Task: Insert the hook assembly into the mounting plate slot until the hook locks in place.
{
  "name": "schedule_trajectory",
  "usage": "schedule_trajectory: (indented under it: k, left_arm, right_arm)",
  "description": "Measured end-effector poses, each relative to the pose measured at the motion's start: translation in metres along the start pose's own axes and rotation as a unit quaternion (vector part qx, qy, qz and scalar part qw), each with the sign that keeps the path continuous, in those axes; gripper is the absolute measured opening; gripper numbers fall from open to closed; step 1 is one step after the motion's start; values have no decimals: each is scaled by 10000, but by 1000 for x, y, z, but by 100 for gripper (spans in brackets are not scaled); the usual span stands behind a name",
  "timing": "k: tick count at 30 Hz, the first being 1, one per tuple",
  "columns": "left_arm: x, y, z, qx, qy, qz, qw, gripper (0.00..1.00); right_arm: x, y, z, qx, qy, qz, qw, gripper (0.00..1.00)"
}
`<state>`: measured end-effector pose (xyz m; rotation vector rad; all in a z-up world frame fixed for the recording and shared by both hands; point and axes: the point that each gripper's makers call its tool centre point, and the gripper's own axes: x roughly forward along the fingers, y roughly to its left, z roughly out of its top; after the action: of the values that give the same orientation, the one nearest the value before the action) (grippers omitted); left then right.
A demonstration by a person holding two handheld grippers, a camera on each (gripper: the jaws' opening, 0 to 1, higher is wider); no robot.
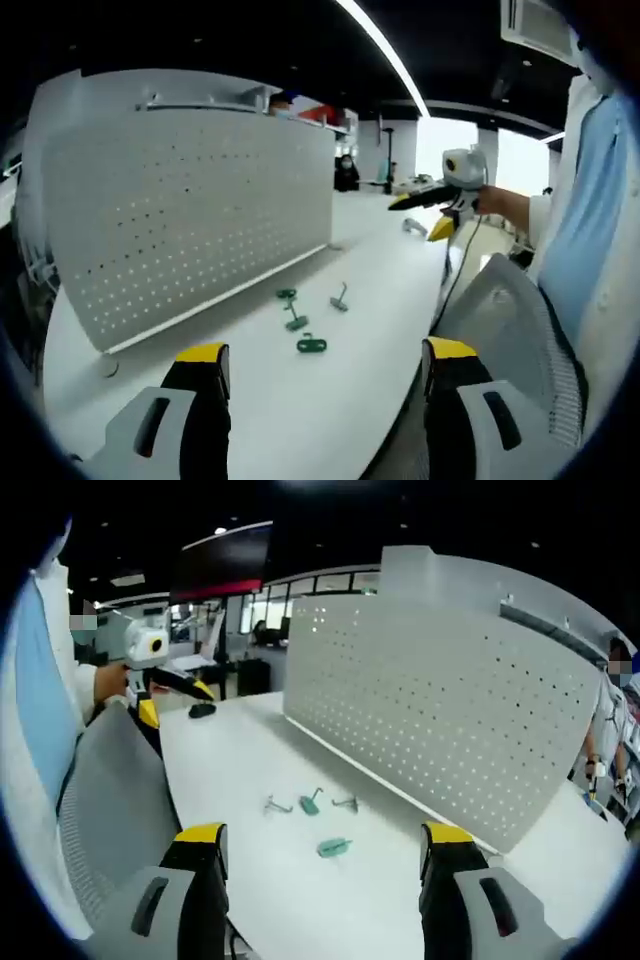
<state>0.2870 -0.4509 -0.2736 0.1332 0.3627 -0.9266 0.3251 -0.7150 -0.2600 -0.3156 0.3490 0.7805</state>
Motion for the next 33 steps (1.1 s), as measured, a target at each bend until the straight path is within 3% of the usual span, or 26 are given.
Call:
schedule_trajectory:
  k: [16,33]
  left_arm:
    - [15,-8,0,141,130,-270,9995,78]
    - [39,-14,-3,171,190,-300,9992,77]
  right_arm:
    - [-7,7,2,-1,20,-58,10000,79]
    - [-8,16,4,-21,36,-62,10000,79]
